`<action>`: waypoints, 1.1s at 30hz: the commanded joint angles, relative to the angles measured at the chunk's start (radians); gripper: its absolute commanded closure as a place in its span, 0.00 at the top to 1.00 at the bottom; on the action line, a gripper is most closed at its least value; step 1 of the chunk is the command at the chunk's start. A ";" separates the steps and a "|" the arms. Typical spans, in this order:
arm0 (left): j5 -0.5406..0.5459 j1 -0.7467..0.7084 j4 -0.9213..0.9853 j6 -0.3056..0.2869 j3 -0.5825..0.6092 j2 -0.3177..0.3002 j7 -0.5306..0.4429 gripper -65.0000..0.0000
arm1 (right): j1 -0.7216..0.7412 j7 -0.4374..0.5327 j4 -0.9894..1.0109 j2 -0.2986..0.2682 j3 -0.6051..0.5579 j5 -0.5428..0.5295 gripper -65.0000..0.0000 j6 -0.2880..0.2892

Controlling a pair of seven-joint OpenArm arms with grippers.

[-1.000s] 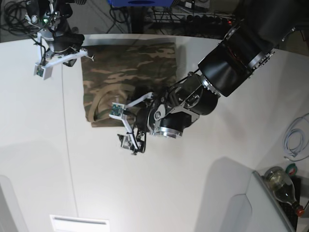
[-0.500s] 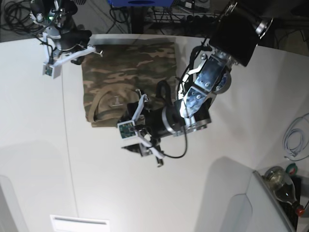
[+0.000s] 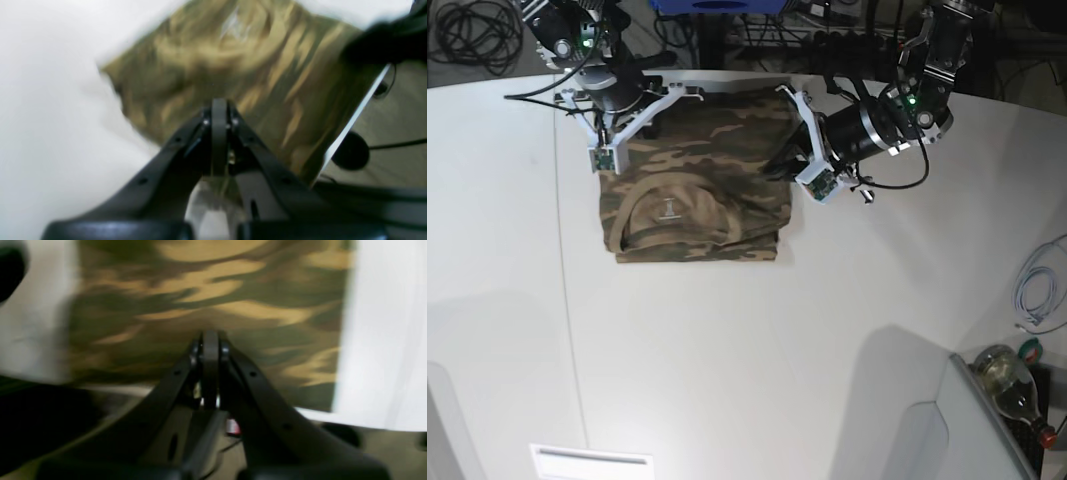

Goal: Layout the t-shirt on the table in an organized manner, then fold the t-shirt properly
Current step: 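Grasp the bundle with the right gripper and drag it to reposition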

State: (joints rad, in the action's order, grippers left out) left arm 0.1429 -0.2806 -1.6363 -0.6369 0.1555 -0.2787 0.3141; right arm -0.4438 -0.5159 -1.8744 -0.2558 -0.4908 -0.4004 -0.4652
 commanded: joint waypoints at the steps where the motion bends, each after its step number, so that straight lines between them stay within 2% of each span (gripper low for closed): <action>1: 0.025 -0.010 -0.012 -0.008 -0.009 -0.003 -0.068 0.00 | -0.003 0.020 -0.017 0.014 -0.013 0.019 0.01 0.001; 4: 0.025 -0.041 -0.011 -0.008 -0.032 -0.018 -0.157 0.00 | -0.010 0.020 -0.020 0.023 -0.029 0.077 0.01 0.001; 8: 0.033 -0.076 0.063 -0.008 -0.192 -0.029 -0.177 0.00 | 0.078 0.010 -0.032 0.017 -0.003 0.128 0.03 0.001; 10: 0.034 -0.090 0.130 -0.008 -0.287 -0.027 -0.180 0.00 | 0.147 -0.048 -0.029 0.017 0.044 0.126 0.03 0.003; 12: 0.034 -0.102 0.173 -0.011 -0.363 -0.027 -0.200 0.00 | 0.237 -0.134 -0.026 0.017 0.060 0.126 0.11 0.006; 14: 0.034 -0.125 0.202 -0.011 -0.435 -0.027 -0.232 0.00 | 0.333 -0.250 -0.008 0.017 0.059 0.126 0.28 0.059; 16: 0.034 -0.136 0.225 -0.011 -0.498 -0.027 -0.249 0.00 | 0.408 -0.353 0.005 0.025 0.039 0.126 0.45 0.171; 18: 0.034 -0.142 0.241 -0.011 -0.555 -0.026 -0.255 0.00 | 0.468 -0.402 0.006 0.023 -0.042 0.134 0.56 0.293; 19: 0.034 -0.142 0.245 -0.011 -0.577 -0.026 -0.254 0.00 | 0.495 -0.409 0.006 0.020 -0.084 0.134 0.61 0.317; 22: 0.034 -0.167 0.236 -0.011 -0.650 0.002 -0.254 0.00 | 0.590 -0.428 0.065 0.023 -0.220 0.134 0.71 0.342; 24: 0.031 -0.180 0.222 -0.011 -0.675 0.017 -0.252 0.00 | 0.649 -0.421 0.137 0.036 -0.289 0.130 0.73 0.360; 26: 0.027 -0.199 0.206 -0.011 -0.679 0.032 -0.255 0.00 | 0.698 -0.421 0.230 0.075 -0.337 0.133 0.73 0.389; 29: 0.033 -0.231 0.192 -0.011 -0.681 0.035 -0.255 0.00 | 0.735 -0.382 0.352 0.122 -0.354 0.134 0.73 0.415; 33: 0.034 -0.251 0.187 -0.010 -0.681 0.037 -0.257 0.00 | 0.751 -0.300 0.450 0.138 -0.351 0.134 0.73 0.434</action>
State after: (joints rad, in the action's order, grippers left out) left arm 0.1623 -0.5274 -1.4319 -0.6369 -0.5209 -0.2325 0.0853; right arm 0.2829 -0.8314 -1.4090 -0.1154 -0.8490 -0.2794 -0.0341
